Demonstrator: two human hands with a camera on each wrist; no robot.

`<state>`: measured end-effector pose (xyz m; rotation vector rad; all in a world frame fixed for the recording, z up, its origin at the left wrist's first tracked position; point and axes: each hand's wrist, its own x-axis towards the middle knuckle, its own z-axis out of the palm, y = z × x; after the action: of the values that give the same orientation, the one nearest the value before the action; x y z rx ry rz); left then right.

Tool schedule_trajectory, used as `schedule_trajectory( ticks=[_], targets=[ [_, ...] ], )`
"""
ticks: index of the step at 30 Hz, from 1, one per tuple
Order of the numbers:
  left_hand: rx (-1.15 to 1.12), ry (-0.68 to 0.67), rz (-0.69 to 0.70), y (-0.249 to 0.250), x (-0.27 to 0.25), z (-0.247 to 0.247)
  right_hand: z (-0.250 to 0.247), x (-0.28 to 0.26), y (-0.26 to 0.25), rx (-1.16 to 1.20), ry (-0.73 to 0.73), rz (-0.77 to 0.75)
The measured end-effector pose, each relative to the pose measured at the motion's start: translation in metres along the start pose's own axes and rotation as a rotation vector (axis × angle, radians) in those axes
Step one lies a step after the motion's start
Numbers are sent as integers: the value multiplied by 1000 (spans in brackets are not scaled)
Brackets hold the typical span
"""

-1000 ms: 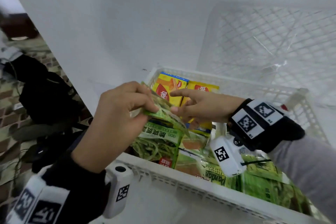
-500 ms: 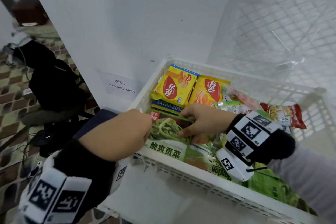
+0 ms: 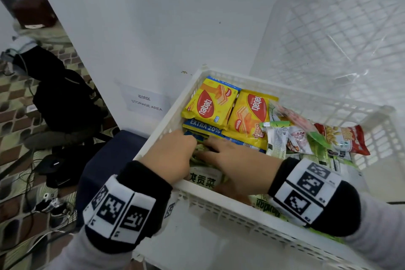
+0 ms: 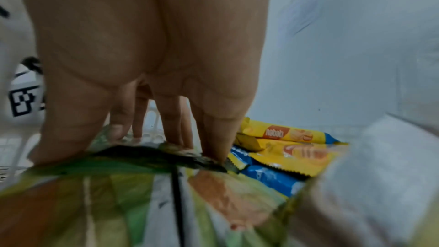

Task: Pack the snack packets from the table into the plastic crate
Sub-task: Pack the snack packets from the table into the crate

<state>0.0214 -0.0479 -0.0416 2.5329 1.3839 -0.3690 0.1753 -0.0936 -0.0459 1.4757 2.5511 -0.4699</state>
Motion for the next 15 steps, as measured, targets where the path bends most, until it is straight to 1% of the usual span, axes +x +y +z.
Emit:
schedule_trajectory(
  ticks=[7,12,15],
  targets=[
    [-12,-25,-44,1,2,3,9,-4,-1,47,11,-40],
    [-37,1,-57,2,1,5,17,-3,0,-37,75,-44],
    [-64,13,-45,2,0,3,17,-2,2,-37,81,-62]
  ],
)
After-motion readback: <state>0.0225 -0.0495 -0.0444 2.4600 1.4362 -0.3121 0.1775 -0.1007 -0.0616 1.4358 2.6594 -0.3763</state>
